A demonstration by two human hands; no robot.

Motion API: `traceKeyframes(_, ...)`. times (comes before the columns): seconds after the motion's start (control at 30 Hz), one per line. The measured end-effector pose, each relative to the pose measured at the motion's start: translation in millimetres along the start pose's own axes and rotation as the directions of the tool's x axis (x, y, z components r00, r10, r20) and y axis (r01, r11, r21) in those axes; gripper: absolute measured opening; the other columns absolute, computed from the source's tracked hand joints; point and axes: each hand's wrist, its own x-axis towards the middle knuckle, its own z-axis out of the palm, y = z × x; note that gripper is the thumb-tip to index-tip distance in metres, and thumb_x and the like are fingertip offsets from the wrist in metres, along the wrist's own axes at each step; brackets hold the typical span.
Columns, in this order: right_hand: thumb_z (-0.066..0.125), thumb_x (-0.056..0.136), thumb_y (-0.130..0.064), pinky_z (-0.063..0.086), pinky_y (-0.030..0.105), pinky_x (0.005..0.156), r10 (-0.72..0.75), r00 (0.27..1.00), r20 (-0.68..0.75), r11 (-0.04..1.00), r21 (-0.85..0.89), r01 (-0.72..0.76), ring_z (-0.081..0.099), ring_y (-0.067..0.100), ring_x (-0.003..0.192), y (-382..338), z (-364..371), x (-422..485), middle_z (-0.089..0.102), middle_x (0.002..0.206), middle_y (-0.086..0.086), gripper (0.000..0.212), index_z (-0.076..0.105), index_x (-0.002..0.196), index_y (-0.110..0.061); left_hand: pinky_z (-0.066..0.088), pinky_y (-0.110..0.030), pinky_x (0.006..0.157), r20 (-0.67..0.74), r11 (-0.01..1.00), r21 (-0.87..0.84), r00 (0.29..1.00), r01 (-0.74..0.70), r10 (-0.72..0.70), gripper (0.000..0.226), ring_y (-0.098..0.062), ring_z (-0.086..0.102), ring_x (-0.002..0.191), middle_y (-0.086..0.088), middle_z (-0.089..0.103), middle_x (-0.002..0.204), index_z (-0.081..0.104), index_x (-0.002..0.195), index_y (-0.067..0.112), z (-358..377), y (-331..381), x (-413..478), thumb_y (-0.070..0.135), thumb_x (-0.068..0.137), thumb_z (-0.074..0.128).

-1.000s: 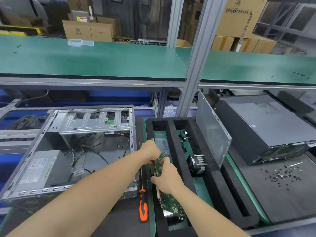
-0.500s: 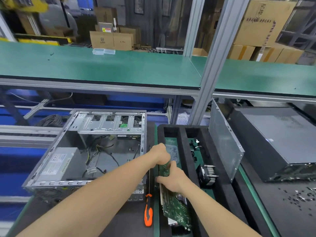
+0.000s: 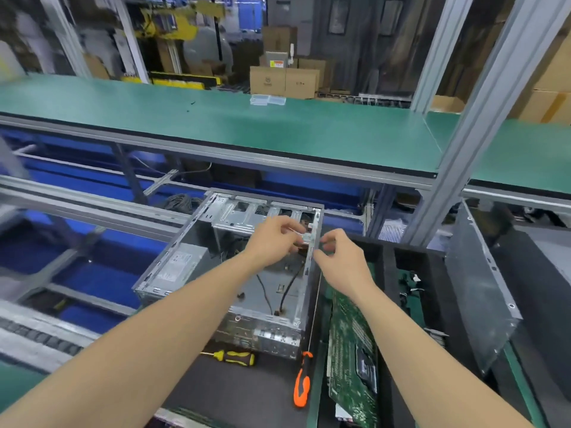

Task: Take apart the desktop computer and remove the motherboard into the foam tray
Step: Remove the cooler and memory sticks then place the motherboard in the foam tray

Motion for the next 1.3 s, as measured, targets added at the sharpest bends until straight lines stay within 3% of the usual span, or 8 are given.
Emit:
traceKeyframes(0.2, 0.065, 0.094, -0.024, 0.046, 0.022, 0.072, -0.148, 0.989, 0.0, 0.989, -0.019, 0.148, 0.064, 0.008, 0.086, -51, 35, -10, 0.069, 0.094, -0.01, 0.009, 0.069, 0.103, -0.022, 0.061, -0.035, 0.059, 0.045, 0.997, -0.077, 0.999, 0.012, -0.009, 0.019, -0.021, 0.073, 0.067, -0.004, 0.077, 0.081, 0.072, 0.099, 0.018, -49, -36, -30, 0.006, 0.092, 0.059)
traceKeyframes(0.37, 0.067, 0.094, -0.025, 0.046, 0.011, 0.06, -0.172, 0.984, 0.038, 0.984, -0.033, 0.173, 0.061, -0.001, 0.076, -80, 70, -29, 0.068, 0.082, -0.013, 0.002, 0.068, 0.094, -0.026, 0.051, -0.029, 0.044, 0.371, 0.929, -0.342, 0.929, 0.142, -0.005, 0.02, -0.03, 0.065, 0.056, -0.016, 0.068, 0.075, 0.064, 0.096, 0.005, -87, -63, -50, 0.025, 0.099, 0.064)
traceKeyframes(0.53, 0.067, 0.088, -0.016, 0.051, 0.024, 0.07, -0.131, 0.987, 0.095, 0.988, -0.067, 0.138, 0.065, 0.004, 0.081, -100, 98, -52, 0.071, 0.086, -0.012, 0.016, 0.068, 0.093, -0.031, 0.062, -0.045, 0.077, 0.784, 0.904, -0.265, 0.621, 0.337, -0.001, 0.046, -0.043, 0.073, 0.096, -0.035, 0.069, 0.108, 0.07, 0.102, -0.002, -116, -93, -70, 0.041, 0.101, 0.053)
traceKeyframes(0.7, 0.064, 0.093, -0.025, 0.054, 0.025, 0.067, -0.099, 0.995, 0.028, 0.991, -0.085, 0.101, 0.069, 0.009, 0.072, -102, 114, -87, 0.071, 0.078, -0.01, 0.009, 0.068, 0.089, -0.032, 0.044, -0.047, 0.113, 0.939, 0.982, -0.032, 0.343, 0.188, -0.035, 0.04, -0.035, 0.056, 0.135, -0.019, 0.06, 0.142, 0.055, 0.141, -0.002, -119, -114, -92, 0.01, 0.107, 0.039)
traceKeyframes(0.87, 0.06, 0.096, -0.026, 0.053, 0.029, 0.052, -0.03, 0.996, 0.082, 0.997, -0.068, 0.035, 0.069, 0.008, 0.053, -85, 111, -124, 0.072, 0.068, -0.002, 0.008, 0.064, 0.089, -0.026, 0.042, -0.006, 0.094, 0.856, 0.862, 0.389, 0.474, -0.325, -0.208, 0.047, -0.01, 0.052, 0.124, 0.005, 0.052, 0.151, 0.049, 0.152, 0.018, -88, -129, -119, 0.021, 0.105, 0.05)
traceKeyframes(0.93, 0.059, 0.096, -0.029, 0.055, 0.031, 0.056, 0.004, 0.993, 0.115, 0.994, -0.108, 0.009, 0.069, 0.008, 0.056, -73, 109, -137, 0.073, 0.066, -0.002, 0.01, 0.064, 0.089, -0.026, 0.047, -0.024, 0.096, 0.786, 0.733, 0.5, 0.597, -0.461, -0.161, 0.039, -0.022, 0.056, 0.117, -0.005, 0.059, 0.139, 0.056, 0.141, 0.019, -76, -140, -127, 0.025, 0.102, 0.05)
traceKeyframes(1.17, 0.058, 0.097, -0.035, 0.045, 0.028, 0.076, 0.179, 0.977, 0.114, 0.939, -0.317, -0.135, 0.064, 0.02, 0.098, -18, 104, -163, 0.073, 0.105, -0.001, 0.023, 0.072, 0.108, -0.02, 0.049, -0.045, 0.097, 0.492, 0.507, 0.754, 0.871, -0.419, -0.012, 0.043, -0.033, 0.058, 0.118, -0.009, 0.049, 0.134, 0.041, 0.142, 0.015, -39, -191, -148, 0.019, 0.1, 0.05)
traceKeyframes(1.3, 0.055, 0.1, -0.036, 0.045, 0.031, 0.07, 0.331, 0.928, 0.169, 0.905, -0.335, -0.262, 0.056, 0.02, 0.086, 2, 114, -169, 0.063, 0.123, 0.011, 0.037, 0.055, 0.127, -0.011, 0.049, -0.041, 0.09, 0.413, 0.491, 0.775, 0.907, -0.398, 0.083, 0.046, -0.03, 0.061, 0.112, -0.008, 0.056, 0.132, 0.035, 0.142, 0.015, -25, -208, -153, 0.023, 0.101, 0.054)
